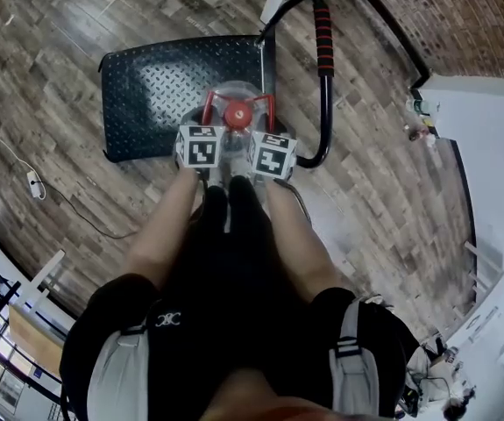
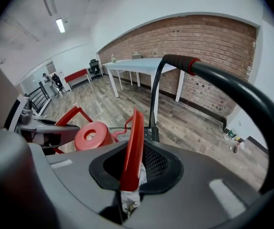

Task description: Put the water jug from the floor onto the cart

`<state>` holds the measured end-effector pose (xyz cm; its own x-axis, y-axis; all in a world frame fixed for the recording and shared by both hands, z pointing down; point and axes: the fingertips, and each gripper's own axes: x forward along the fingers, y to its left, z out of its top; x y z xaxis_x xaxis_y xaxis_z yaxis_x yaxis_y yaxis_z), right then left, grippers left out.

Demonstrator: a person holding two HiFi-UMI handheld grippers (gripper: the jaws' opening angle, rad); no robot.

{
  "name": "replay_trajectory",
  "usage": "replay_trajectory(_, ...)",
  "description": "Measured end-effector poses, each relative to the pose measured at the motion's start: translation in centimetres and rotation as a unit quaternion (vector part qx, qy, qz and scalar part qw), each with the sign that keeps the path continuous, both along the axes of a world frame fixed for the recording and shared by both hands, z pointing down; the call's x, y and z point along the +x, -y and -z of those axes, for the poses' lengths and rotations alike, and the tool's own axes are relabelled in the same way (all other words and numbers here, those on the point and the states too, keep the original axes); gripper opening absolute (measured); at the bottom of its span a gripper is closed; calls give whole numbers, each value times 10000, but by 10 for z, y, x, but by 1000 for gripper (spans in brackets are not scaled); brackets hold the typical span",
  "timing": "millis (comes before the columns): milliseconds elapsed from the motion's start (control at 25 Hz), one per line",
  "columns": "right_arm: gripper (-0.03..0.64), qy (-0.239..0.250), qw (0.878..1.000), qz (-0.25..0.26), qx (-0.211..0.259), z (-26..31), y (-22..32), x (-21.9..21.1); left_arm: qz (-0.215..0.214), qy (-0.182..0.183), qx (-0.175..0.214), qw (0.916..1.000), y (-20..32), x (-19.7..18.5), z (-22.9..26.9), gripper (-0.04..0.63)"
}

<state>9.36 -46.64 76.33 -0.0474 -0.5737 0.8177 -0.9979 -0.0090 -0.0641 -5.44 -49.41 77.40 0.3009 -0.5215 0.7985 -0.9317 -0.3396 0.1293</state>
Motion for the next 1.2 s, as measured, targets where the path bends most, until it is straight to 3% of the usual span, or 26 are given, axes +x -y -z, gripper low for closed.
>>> replay_trajectory(560, 58, 65, 9989, -69, -460, -60, -17, 14, 29, 157, -353, 9993, -15, 5, -61, 2)
replay_trajectory(920, 55, 129, 9985, -62, -527, -66, -23, 13, 169, 159, -513, 9984, -29, -3, -69, 11)
replay_trajectory(1080, 60, 48, 9980, -25, -628, -65, -28, 13, 61, 105, -861, 9962, -41, 4, -74, 75)
replay_trajectory(1200, 140, 26, 9975, 67, -708, -64, -34, 7, 240, 66, -1035, 9943, -51, 3, -72, 153)
